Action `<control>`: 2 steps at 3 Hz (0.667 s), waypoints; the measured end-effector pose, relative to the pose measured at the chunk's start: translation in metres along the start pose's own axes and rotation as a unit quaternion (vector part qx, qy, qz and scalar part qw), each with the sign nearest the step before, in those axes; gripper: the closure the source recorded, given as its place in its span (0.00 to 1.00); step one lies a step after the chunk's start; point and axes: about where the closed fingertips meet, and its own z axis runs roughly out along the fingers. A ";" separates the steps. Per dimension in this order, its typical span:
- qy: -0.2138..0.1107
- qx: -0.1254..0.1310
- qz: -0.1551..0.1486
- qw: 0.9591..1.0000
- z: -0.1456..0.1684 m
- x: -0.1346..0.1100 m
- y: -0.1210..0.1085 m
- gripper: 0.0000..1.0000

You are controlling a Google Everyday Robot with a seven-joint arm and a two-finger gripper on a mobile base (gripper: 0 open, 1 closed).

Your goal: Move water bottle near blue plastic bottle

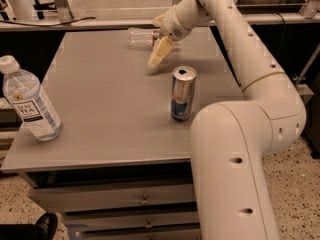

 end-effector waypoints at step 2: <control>0.011 0.002 0.001 1.000 0.002 0.010 -0.004 0.00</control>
Offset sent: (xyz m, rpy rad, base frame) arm 0.0189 -0.0230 -0.0008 -0.0302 -0.0122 -0.0395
